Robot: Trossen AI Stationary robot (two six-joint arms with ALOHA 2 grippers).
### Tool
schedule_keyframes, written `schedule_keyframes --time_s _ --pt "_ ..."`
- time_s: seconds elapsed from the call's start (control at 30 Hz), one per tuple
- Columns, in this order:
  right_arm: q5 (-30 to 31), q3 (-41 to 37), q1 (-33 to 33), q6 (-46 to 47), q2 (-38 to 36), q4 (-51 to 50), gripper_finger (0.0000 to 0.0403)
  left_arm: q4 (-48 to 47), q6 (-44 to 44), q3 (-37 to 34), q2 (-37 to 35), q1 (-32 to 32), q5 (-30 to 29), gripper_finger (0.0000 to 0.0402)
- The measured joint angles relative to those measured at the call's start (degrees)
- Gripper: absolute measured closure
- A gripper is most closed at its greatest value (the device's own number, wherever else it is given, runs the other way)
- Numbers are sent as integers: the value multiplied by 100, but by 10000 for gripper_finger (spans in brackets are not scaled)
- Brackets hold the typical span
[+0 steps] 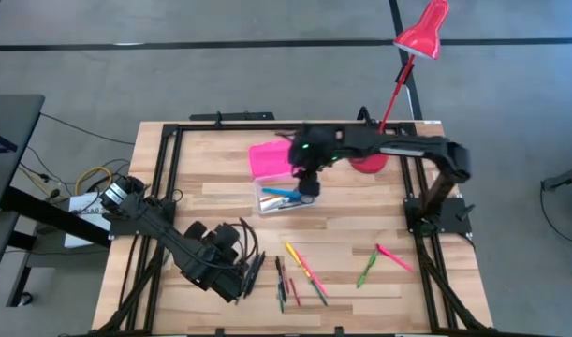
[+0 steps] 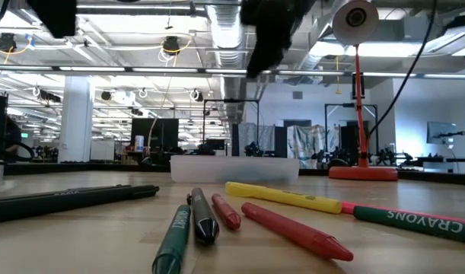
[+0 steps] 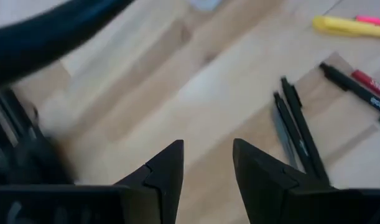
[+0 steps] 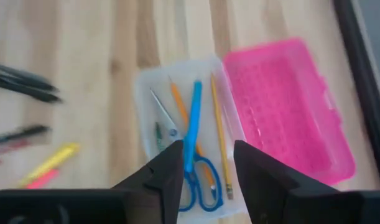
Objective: Pick & place school supplies into a supply box
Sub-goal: Put the green crayon into the pink supply box
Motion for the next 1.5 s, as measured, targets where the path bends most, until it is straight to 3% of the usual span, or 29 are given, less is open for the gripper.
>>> schedule_keyframes --time_s 0.27,0.5,0.63,0.73,0.8,0.87,1.1,1.23,1.5 --pt "-317 0 307 -80 -1316 -291 281 -2 -1393 0 0 -390 607 268" --pt "-522 0 671 -126 -2253 -611 280 4 -3243 0 0 -1168 967 268" --pt "-527 0 916 -179 -2670 -583 281 44 -3425 0 0 -1375 1301 268" --pt "-525 0 1093 -207 -2874 -578 281 14 -3415 -55 0 -1341 1162 268" --pt "-524 0 1240 -224 -2961 -588 280 9 -3311 -317 7 -1313 878 268" --pt "-525 0 1385 -256 -3024 -590 280 6 -3292 -711 9 -1256 965 268" --pt "-522 0 1708 -313 -3025 -828 282 191 -3323 -1889 -47 -1054 2827 268" --pt "-484 0 1724 -316 -3017 -917 282 888 -3543 -2411 -381 -1189 2521 268" --pt "-483 -2 1547 -465 -2889 -778 282 1541 -3558 -3663 -1150 -1186 2927 268"
